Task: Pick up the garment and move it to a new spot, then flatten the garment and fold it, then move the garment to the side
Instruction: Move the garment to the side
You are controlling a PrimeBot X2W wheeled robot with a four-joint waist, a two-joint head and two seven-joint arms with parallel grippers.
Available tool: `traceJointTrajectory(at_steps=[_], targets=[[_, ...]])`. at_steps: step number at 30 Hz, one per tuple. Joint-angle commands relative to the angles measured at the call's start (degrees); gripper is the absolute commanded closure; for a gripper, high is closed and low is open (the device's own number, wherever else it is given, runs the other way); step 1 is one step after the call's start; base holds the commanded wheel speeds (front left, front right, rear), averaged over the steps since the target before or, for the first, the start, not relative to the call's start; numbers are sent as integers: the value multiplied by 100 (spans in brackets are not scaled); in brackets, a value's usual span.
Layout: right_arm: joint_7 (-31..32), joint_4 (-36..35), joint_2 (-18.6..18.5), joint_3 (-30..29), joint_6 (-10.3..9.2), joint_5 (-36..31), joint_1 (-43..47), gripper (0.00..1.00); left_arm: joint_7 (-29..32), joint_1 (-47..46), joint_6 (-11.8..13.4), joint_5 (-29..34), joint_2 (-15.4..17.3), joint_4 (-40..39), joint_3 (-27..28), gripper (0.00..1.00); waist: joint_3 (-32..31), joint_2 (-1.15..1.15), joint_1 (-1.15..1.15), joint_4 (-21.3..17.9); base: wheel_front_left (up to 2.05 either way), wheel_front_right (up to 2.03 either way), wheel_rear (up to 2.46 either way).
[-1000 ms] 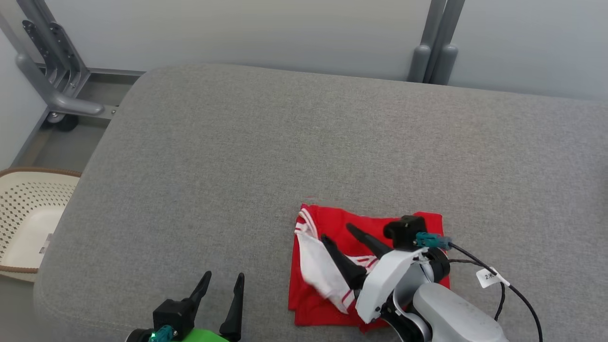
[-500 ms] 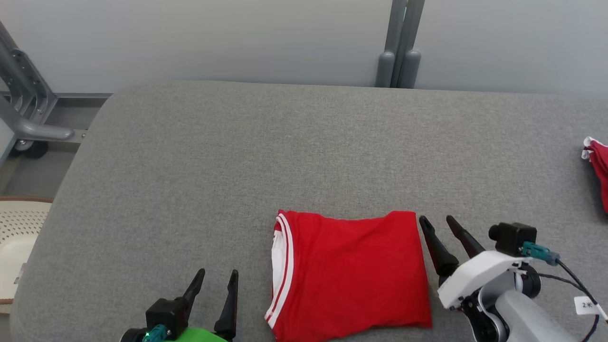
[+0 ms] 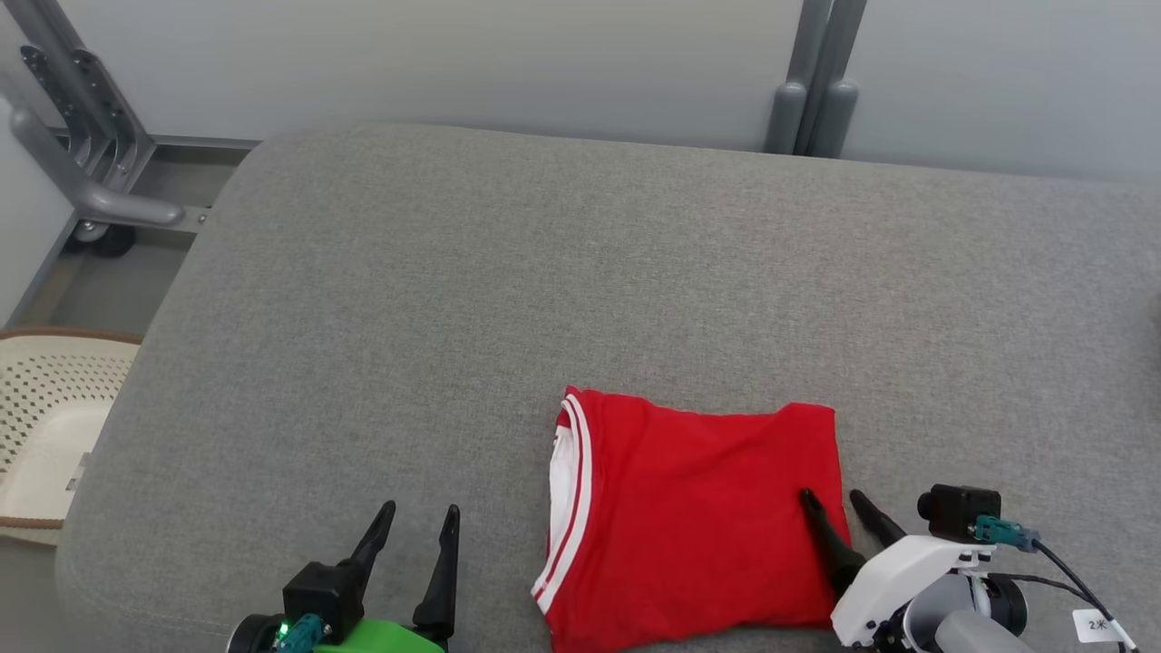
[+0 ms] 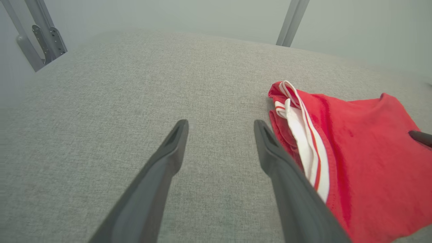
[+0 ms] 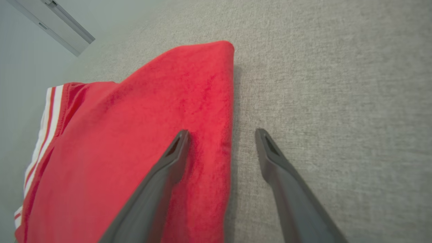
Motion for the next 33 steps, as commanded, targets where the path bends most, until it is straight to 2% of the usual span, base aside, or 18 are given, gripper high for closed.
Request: traceJointTrajectory(at_steps=[1, 4, 5, 6, 7, 13, 20, 29, 33], targets=[[72, 146, 19, 43, -1, 30, -60, 0, 5, -40, -4, 43, 16, -28, 17, 0, 21, 0, 0, 101, 0, 0, 0], [170, 328, 124, 186, -1, 98, -77, 0, 5, -38, -6, 94, 16, -68, 21, 0, 25, 0, 0, 151, 0, 0, 0], [180, 349, 152, 252, -1, 118, -91, 22, 5, -50, -7, 112, 16, -84, 13, 0, 27, 0, 0, 157, 0, 0, 0], [182, 347, 185, 297, -1, 167, -100, 75, 5, -68, -8, 125, 16, -109, 11, 0, 26, 0, 0, 156, 0, 0, 0], [172, 343, 179, 342, -1, 187, -112, 100, 5, -83, -8, 146, 16, -138, 11, 0, 22, 0, 0, 146, 0, 0, 0], [-2, 288, -53, 344, -7, 209, -355, 100, 5, -71, -13, 218, 16, -252, -18, 0, -21, 0, 0, -29, 0, 0, 0], [-100, 432, -293, 109, -5, 42, -641, 100, 5, -59, -10, 428, 16, -409, -82, 0, -125, 0, 0, -545, 0, 0, 0], [-120, 545, -320, -167, -5, -154, -908, 100, 5, -196, -10, 415, 16, -583, -136, 0, -129, 0, 0, -1648, 0, 0, 0], [-117, 532, -277, -235, -5, -257, -878, 100, 5, -323, -5, 361, 17, -652, -242, 0, -89, 0, 0, -2320, 0, 0, 0]])
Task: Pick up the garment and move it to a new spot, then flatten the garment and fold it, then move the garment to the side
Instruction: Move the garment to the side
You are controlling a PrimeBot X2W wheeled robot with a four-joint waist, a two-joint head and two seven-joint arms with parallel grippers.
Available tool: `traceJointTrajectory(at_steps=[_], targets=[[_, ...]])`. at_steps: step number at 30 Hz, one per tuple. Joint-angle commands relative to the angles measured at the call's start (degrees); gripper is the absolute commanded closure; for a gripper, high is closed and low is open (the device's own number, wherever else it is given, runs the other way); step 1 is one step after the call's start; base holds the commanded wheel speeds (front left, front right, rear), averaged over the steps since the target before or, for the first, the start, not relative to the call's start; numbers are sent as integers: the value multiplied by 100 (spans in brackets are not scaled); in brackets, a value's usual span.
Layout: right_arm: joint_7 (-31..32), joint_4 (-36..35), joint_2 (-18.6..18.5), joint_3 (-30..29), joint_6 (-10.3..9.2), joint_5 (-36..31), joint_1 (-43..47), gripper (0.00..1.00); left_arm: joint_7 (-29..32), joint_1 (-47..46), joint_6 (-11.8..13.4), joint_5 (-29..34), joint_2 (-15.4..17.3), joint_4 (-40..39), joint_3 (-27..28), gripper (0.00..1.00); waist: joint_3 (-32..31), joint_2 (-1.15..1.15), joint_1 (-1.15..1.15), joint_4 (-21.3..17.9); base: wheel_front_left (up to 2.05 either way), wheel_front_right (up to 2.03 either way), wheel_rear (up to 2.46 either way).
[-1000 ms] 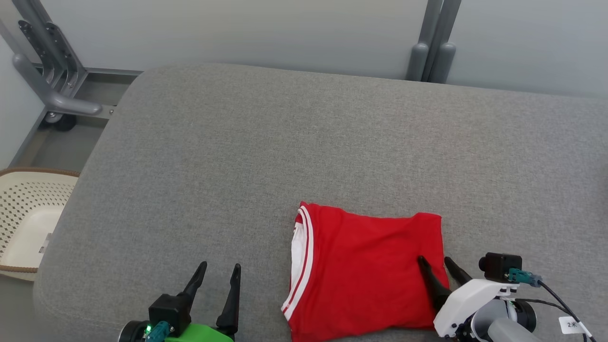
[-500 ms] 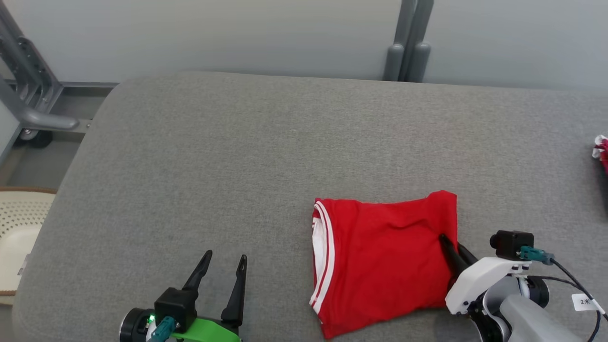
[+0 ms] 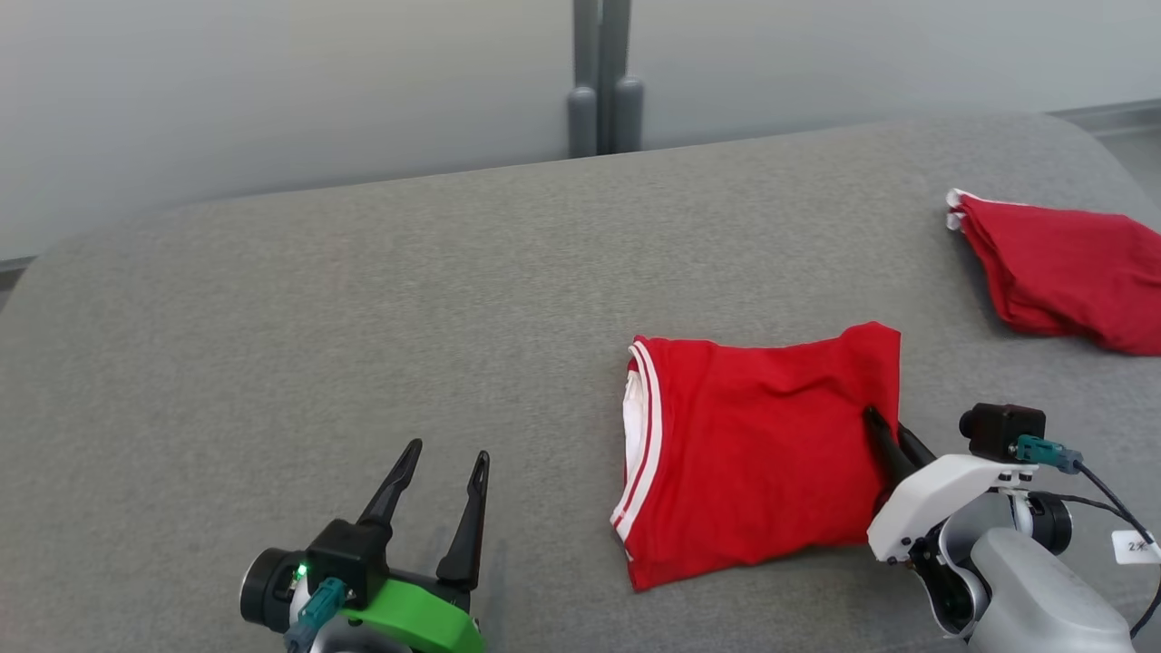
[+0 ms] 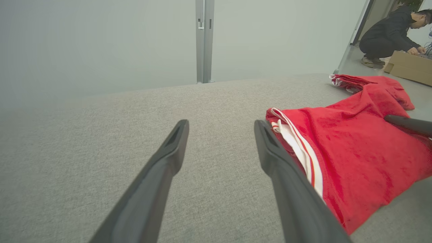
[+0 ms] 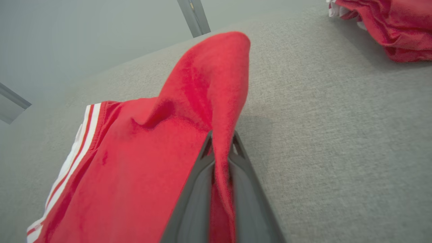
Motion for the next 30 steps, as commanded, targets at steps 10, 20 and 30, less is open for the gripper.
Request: traceJointTrajectory(at_steps=[10, 20, 30], targets=[[-25, -121, 88, -96, -9, -160, 67, 100, 5, -377, -4, -39, 19, -208, -232, 0, 165, 0, 0, -1865, 0, 0, 0], [-25, -260, 148, -47, -9, -206, 99, 100, 5, -586, -17, 17, 21, -380, -474, 0, 322, 0, 0, -2257, 0, 0, 0], [-25, -502, 90, -124, -6, -385, -265, 100, 5, -759, -22, 235, 24, -577, -622, 0, 802, 0, 0, -1868, 0, 0, 0]])
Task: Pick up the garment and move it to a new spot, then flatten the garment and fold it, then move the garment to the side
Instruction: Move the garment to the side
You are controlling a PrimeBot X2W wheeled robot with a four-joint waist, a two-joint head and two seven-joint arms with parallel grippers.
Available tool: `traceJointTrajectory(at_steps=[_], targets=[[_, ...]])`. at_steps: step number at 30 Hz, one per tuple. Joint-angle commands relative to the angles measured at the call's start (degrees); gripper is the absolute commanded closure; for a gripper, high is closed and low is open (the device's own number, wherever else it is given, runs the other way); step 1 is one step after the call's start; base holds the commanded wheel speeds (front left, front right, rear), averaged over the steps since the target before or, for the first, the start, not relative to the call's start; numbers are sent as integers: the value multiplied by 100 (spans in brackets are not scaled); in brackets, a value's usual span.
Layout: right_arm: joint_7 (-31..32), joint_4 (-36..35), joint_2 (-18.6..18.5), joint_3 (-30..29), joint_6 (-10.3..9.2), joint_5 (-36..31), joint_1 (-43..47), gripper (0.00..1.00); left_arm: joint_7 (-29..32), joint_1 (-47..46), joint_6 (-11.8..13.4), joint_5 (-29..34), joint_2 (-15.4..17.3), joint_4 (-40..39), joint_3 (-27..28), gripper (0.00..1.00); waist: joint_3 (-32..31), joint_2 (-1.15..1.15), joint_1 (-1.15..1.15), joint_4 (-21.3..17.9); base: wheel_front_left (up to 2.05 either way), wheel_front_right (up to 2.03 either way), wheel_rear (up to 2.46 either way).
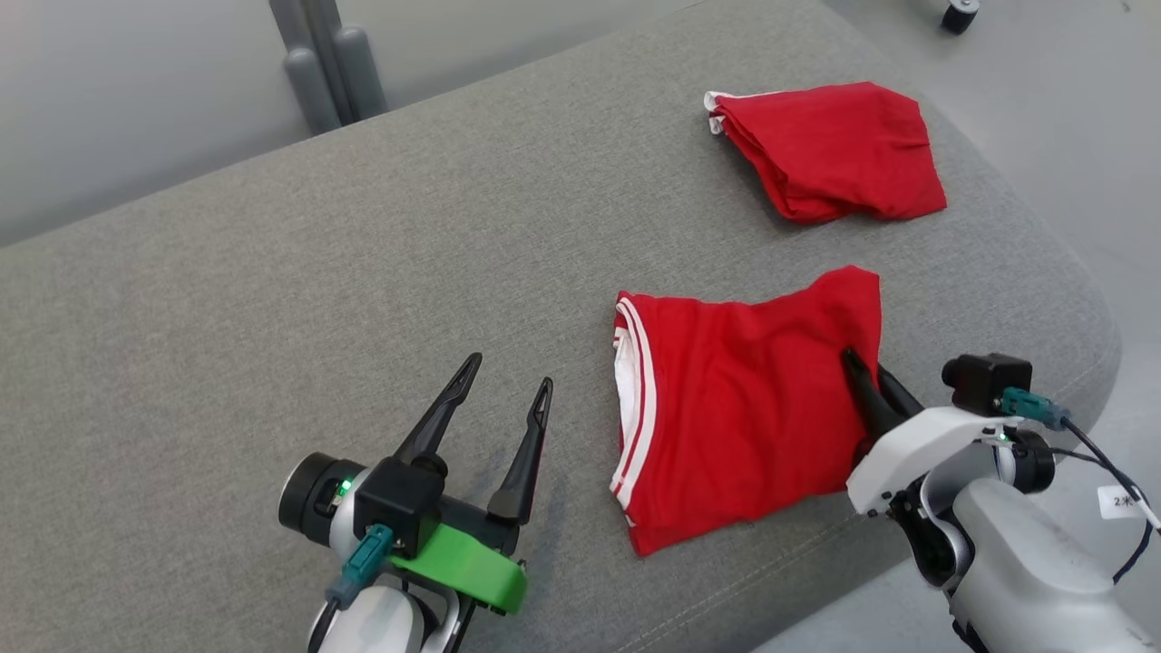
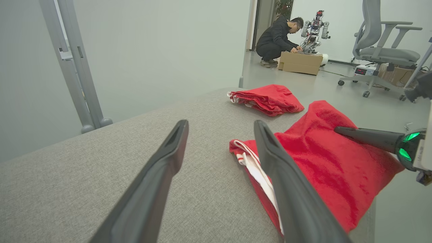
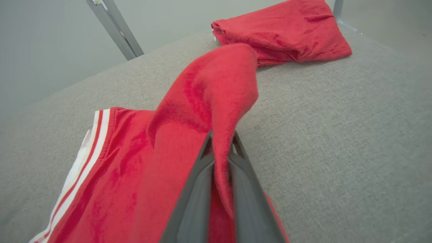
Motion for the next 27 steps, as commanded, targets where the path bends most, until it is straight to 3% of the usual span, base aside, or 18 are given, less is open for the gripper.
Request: traceJointTrajectory(at_steps=[1, 8, 16, 27], targets=[[-24, -56, -44, 26, -3, -108, -161, 100, 5, -105, -17, 39, 32, 11, 0, 0, 224, -1, 0, 210, 0, 0, 0], [17, -51, -235, 258, -3, -639, -1013, 100, 5, -240, -19, 135, 45, 75, -13, 0, 590, -1, 0, 498, 0, 0, 0], [217, 142, -541, 66, -3, -839, -2075, 100, 5, -336, -19, 105, 70, 137, -25, 0, 839, -1, 0, 829, 0, 0, 0], [626, 406, -1340, -154, -3, -1201, -2812, 100, 5, -324, -19, 75, 99, 171, 7, 0, 890, -1, 0, 1092, 0, 0, 0]])
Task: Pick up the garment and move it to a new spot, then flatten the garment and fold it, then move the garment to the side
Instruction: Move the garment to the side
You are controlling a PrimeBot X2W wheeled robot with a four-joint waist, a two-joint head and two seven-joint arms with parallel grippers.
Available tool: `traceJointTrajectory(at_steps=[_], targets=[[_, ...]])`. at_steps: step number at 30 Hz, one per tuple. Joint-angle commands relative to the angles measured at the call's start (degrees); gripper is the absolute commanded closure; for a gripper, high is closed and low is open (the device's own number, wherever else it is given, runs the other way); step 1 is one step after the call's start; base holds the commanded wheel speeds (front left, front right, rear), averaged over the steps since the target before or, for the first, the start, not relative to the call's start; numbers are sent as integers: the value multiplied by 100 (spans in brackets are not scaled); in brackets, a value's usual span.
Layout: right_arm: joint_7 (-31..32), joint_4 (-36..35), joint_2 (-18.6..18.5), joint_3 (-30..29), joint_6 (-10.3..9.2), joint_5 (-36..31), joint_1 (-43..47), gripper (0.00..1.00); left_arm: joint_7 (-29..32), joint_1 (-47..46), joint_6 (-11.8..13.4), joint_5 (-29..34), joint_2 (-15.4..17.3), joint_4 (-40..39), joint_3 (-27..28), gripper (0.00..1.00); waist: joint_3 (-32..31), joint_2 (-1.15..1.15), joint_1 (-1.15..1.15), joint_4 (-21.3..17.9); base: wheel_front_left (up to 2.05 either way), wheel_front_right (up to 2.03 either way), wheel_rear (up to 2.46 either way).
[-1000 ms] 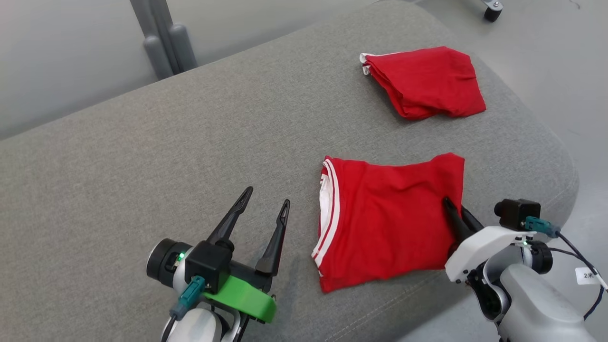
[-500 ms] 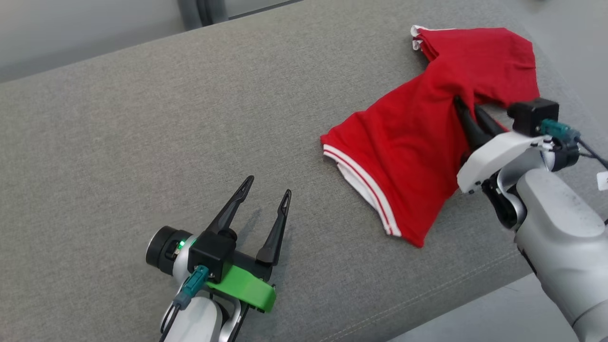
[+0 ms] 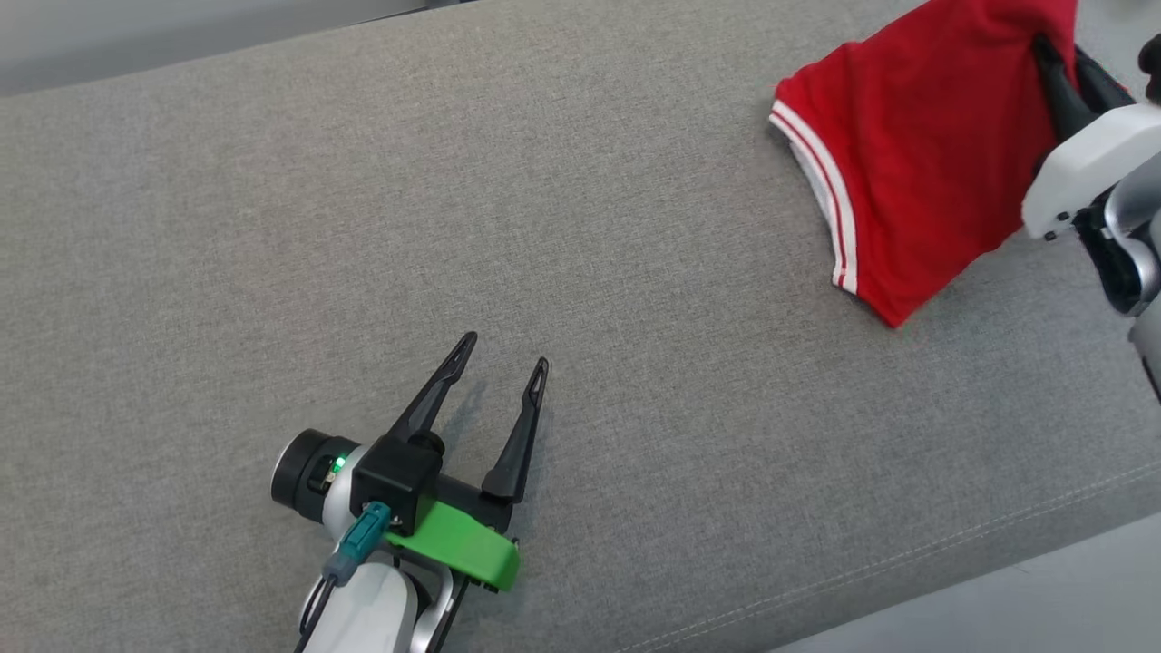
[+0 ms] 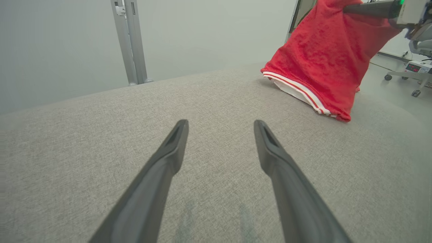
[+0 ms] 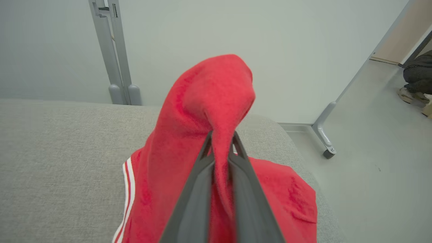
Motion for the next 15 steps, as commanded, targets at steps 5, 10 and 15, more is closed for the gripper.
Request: traceJointTrajectory(at_steps=[5, 10, 15], targets=[[57, 310, -338, -245, -3, -253, -280, 100, 5, -65, -18, 28, 101, -5, 23, 0, 116, 0, 0, 133, 0, 0, 0], [-93, 799, -618, -669, -4, -642, -528, 100, 5, -111, -18, 15, 129, -6, 52, 0, 248, 0, 0, 291, 0, 0, 0], [-331, 1333, -748, -1114, -5, -1213, -701, 67, 5, -147, -18, 41, 166, 3, 52, 0, 333, 0, 0, 485, 0, 0, 0]])
